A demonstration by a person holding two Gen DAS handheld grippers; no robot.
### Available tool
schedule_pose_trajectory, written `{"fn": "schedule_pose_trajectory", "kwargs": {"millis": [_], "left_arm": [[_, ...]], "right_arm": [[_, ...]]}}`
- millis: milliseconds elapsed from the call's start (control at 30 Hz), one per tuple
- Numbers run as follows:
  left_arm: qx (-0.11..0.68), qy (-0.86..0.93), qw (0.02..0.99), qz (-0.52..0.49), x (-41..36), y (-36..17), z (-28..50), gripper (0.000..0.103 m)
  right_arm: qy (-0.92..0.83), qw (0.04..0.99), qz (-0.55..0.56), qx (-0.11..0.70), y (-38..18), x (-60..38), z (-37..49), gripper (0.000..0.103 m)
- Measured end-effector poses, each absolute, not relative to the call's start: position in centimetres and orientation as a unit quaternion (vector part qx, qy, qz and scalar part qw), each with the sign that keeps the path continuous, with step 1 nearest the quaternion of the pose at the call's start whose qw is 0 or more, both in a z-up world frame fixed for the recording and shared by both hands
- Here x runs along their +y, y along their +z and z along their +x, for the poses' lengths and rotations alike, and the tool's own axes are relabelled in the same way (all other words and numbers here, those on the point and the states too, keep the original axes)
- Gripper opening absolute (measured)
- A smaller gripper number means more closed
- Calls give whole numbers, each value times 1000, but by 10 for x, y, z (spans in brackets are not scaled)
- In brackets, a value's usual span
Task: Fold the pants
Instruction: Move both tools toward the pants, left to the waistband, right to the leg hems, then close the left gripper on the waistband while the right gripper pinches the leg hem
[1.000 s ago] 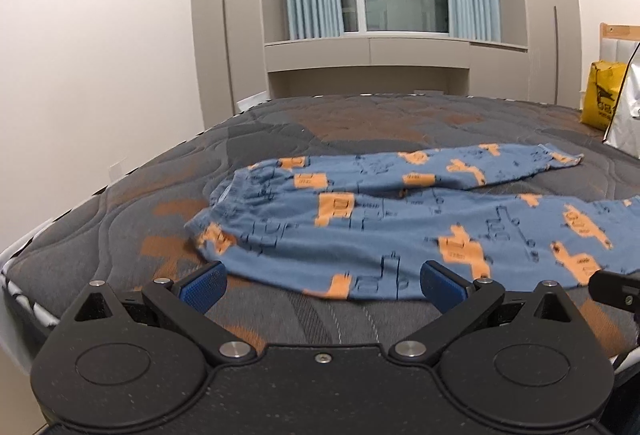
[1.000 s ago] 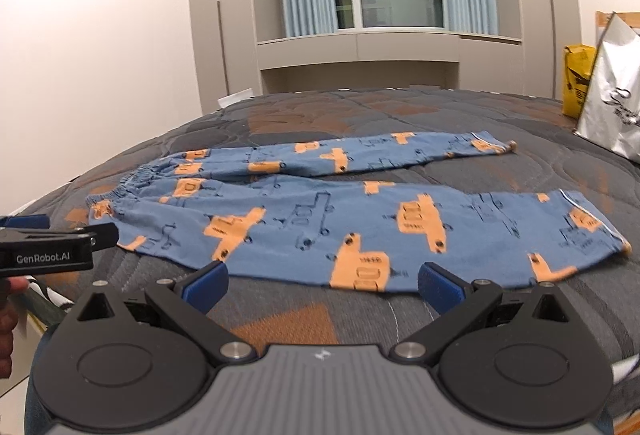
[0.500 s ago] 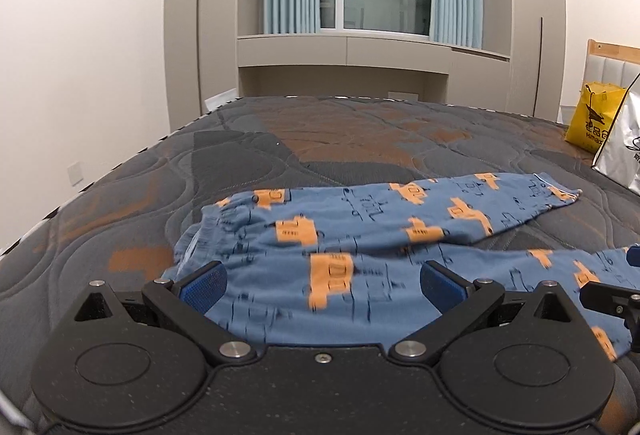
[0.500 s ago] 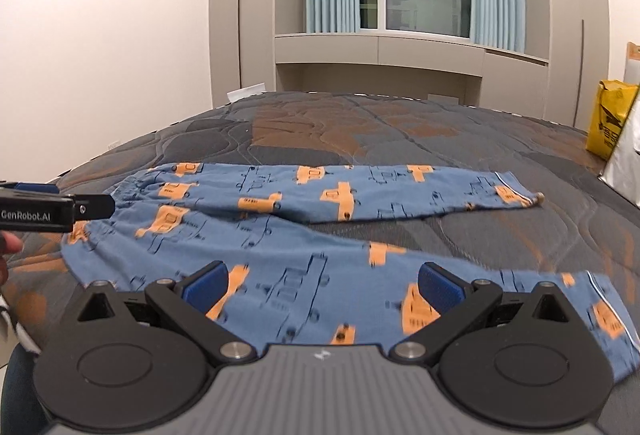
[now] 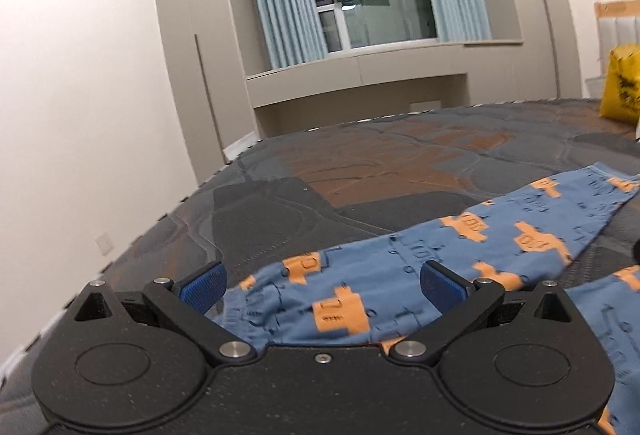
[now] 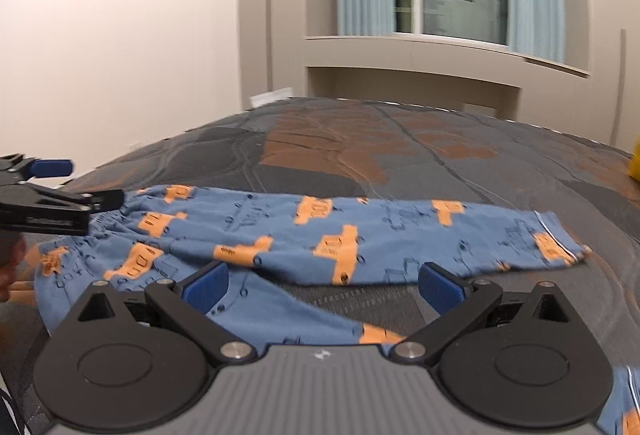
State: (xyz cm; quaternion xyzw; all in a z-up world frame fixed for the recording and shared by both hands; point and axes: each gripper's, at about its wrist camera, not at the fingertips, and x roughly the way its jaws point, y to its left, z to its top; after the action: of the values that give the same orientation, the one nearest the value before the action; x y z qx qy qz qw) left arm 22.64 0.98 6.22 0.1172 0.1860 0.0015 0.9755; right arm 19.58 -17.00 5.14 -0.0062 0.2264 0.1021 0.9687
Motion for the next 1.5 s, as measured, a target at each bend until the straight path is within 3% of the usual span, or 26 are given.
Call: {"fn": "schedule_pose_trajectory", "kwargs": {"millis": [200, 533, 733, 900, 1133, 1200, 1333, 1400, 1500], "left_arm": [[245, 0, 965, 91, 20, 60, 265, 103], [265, -18, 959, 99, 34, 55, 323, 103], [277, -128, 949, 74, 60, 48, 377, 103], [313, -185, 929, 74, 80, 42, 419, 103], [375, -210, 899, 84, 107, 31, 457, 102], [391, -213, 891, 87, 112, 29, 462, 102], [425, -209, 879, 56, 124, 28, 474, 91], [441, -213, 871, 42, 126, 26, 478, 79], [454, -228, 861, 32, 126, 23, 478, 69]], "right_arm": [[156, 961, -63, 219, 53, -180, 224, 103], [224, 936, -125, 242, 58, -198, 297, 103], [251, 918, -141, 274, 53, -208, 365, 103], [274, 904, -144, 296, 45, -211, 420, 94], [321, 884, -149, 305, 37, -198, 467, 90], [326, 879, -150, 313, 32, -195, 478, 82], [326, 872, -158, 330, 20, -189, 496, 67], [331, 869, -155, 334, 16, -189, 501, 58], [341, 862, -156, 340, 14, -188, 505, 54]]}}
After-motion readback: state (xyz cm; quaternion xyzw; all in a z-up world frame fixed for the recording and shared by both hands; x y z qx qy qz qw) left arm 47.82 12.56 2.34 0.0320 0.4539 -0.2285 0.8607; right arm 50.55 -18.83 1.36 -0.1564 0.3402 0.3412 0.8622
